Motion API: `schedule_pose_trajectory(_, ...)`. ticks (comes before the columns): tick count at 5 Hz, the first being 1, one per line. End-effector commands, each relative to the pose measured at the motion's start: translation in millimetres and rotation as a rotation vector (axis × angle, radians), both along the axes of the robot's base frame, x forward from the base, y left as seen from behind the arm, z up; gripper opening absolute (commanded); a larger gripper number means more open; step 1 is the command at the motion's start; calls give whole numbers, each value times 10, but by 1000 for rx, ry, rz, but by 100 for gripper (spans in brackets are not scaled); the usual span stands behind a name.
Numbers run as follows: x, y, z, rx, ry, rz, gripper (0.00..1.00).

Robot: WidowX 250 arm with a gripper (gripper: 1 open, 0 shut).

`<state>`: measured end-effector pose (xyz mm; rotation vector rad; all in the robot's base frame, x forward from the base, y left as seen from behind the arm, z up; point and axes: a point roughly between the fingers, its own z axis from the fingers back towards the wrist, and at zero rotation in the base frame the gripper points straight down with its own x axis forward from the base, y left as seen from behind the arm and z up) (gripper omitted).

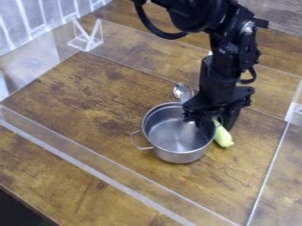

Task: Move the green spoon to the right

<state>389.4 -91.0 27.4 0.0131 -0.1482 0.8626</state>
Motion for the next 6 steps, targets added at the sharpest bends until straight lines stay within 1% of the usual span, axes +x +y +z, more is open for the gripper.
schedule_pose_trajectory(1, -3, -38, 244, 8, -16, -8, 0)
schedule_pose_trajectory(3, -49, -115, 223, 18, -8, 0, 0)
schedule_pose_trajectory(4, 25, -167, 205, 22, -4, -23, 100)
schedule_pose_trajectory(5, 103, -197, 183, 25, -2, -38, 0)
schedule_pose_trajectory(6, 133, -187, 229, 15, 2, -21, 0)
